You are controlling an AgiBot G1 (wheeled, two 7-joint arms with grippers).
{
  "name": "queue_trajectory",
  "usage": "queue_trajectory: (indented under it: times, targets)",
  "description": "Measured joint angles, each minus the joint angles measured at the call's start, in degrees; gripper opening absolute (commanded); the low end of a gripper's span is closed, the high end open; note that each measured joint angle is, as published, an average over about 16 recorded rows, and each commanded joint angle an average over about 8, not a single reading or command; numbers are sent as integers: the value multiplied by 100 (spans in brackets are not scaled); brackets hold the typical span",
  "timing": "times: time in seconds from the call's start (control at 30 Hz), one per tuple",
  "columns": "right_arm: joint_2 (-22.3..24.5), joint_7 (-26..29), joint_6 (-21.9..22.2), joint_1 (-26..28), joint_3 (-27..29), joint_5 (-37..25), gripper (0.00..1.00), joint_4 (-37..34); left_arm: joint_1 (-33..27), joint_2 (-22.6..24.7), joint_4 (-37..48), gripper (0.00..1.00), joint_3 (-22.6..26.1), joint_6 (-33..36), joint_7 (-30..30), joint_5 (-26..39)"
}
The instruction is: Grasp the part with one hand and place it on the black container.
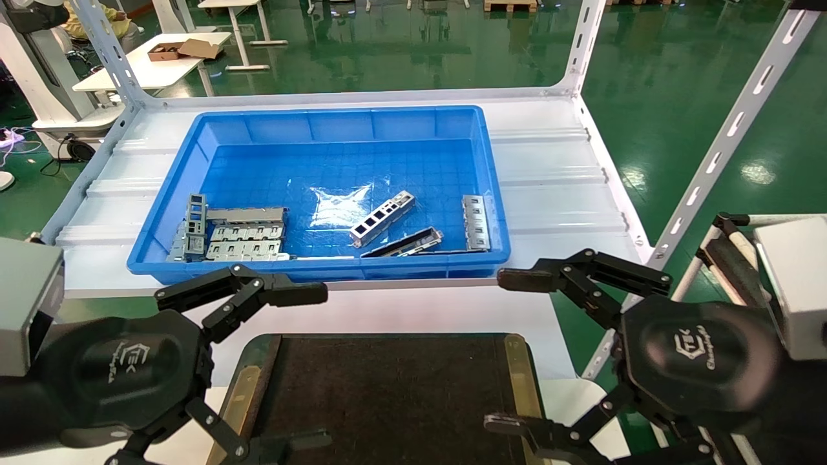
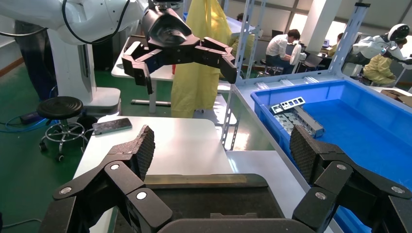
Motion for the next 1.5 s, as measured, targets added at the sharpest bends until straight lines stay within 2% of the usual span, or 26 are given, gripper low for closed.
queue_trajectory:
  times: [0.37,0.67,1.07,1.5]
  targets:
    - [0,-1,-1,1,-1,0,100,-1,-485,265,6,100,204,-632,-131,748]
    - [0,-1,-1,1,-2,1,100,-1,-1209,887,437,100,606,-1490,-279,1873]
    - [0,-1,0,1,-2,1,100,-2,-2058,2151,1896,100,1190,-2751,-303,3294]
    - [1,-2,0,2,-3,2,100,-2,-2583,3370,3809,100,1472,-3768,-12,3924]
